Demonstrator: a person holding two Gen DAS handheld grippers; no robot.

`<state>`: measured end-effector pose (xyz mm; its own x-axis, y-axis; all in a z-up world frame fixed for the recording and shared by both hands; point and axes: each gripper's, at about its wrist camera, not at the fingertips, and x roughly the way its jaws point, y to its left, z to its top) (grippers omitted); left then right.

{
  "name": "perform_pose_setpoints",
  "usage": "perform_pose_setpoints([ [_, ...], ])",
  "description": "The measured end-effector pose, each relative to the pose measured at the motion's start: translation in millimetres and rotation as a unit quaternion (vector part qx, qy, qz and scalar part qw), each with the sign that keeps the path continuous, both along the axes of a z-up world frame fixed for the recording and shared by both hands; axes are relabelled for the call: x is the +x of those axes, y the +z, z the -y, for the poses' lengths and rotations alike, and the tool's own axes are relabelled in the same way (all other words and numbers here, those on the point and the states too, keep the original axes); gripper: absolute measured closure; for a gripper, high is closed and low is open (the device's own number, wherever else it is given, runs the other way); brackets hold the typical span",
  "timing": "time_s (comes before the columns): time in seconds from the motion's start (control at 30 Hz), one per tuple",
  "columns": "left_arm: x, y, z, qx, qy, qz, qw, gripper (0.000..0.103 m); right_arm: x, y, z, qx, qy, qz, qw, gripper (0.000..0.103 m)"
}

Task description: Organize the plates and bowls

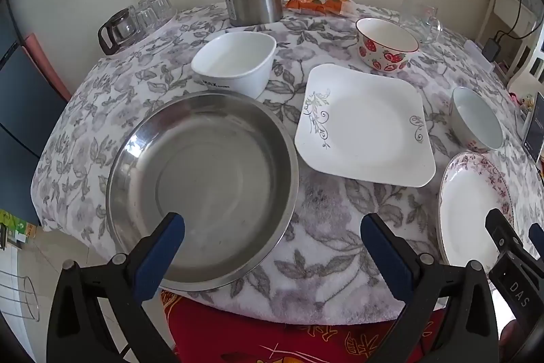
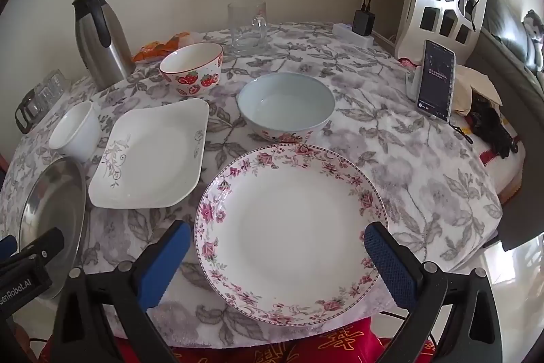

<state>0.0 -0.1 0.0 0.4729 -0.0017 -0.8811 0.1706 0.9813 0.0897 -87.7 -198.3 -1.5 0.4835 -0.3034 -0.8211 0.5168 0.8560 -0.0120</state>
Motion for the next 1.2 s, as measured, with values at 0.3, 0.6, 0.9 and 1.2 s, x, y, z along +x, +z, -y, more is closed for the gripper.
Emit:
perform_pose_setpoints([
  [0.3,-2.2,-4.1,-7.5,-0.006,-0.001,-0.004,1.0,0.0,0.0,-0.4,-0.1,0.001,0.002,-0.002,1.0,0.0],
  [0.6,1.4,-5.1,-4.7,0.002,0.009,-0.014,0.9999,0.0,1.8,-2.1,-2.1,-0.003,0.007,-0.007,1.0,0.0],
  [0.9,2.4,-6.5,-5.0,0.002,0.011,-0.019,0.9997,0.0,2.5,-3.5,-2.6,-0.004,0.009,-0.01,1.0,0.0],
  [1.2,3.2,-7.5,-4.5,0.003,0.011,-0.023,0.9997,0.0,3.5,-4.7,-3.9,-0.006,0.011,-0.013,1.0,0.0],
])
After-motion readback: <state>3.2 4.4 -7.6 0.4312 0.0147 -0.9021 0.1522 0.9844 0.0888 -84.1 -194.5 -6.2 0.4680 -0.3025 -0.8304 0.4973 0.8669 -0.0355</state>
